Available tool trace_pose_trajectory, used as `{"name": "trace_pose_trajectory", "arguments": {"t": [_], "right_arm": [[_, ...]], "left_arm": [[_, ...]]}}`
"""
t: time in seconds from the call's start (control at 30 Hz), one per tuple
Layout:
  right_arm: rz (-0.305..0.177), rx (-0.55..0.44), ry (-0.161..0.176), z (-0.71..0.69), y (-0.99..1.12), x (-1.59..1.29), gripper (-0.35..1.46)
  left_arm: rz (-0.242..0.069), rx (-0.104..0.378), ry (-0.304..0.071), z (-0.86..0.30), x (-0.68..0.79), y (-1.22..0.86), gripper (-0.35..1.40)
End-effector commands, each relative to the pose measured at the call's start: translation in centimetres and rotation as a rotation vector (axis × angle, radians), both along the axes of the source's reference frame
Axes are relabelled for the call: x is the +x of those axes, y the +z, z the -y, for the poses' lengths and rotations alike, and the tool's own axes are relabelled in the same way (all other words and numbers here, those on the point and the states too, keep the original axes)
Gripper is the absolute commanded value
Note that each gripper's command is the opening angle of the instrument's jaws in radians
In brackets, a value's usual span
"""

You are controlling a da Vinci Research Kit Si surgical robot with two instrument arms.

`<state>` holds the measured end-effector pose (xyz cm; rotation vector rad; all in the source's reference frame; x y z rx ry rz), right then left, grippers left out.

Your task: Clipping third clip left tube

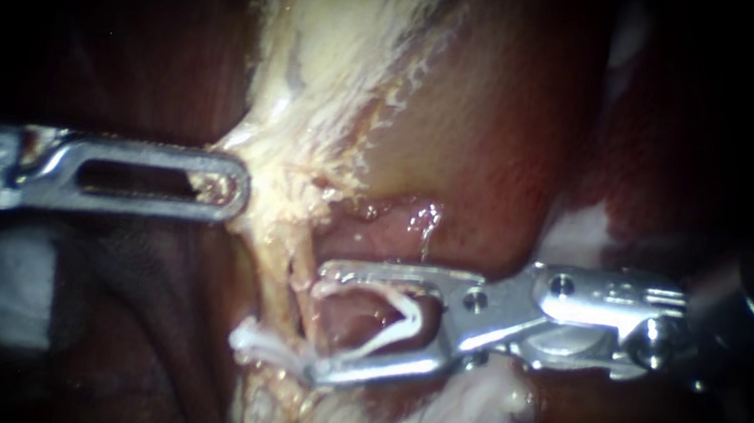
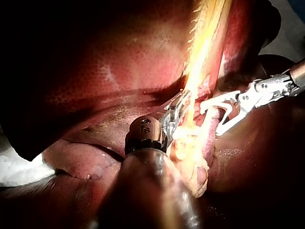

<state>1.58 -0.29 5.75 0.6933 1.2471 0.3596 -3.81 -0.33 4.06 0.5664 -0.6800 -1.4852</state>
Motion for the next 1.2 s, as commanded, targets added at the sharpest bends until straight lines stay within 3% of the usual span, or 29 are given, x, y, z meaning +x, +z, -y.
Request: {"name": "trace_pose_trajectory", "arguments": {"t": [0.03, 0.4, 0.83, 1.0, 1.2], "right_arm": [[0.004, 0.003, 0.0, 0.01, 0.03, 0.03, 0.6], [0.01, 0.025, -0.002, -0.02, 0.24, 0.17, 0.6], [-0.01, 0.051, -0.025, 0.12, 0.37, 0.52, 0.6], [-0.038, 0.085, -0.055, 0.17, 0.34, 0.57, 0.6], [-0.086, 0.117, -0.066, 0.18, 0.2, 0.56, 0.6]], "left_arm": [[-0.001, 0.0, 0.0, 0.0, 0.0, 0.0, -0.35], [-0.002, -0.001, -0.007, 0.03, -0.04, -0.06, -0.35], [-0.006, -0.002, -0.011, 0.05, -0.07, -0.09, -0.35], [-0.004, -0.001, -0.009, 0.05, -0.07, -0.09, -0.35], [-0.003, -0.001, -0.009, 0.05, -0.06, -0.09, -0.35]]}}
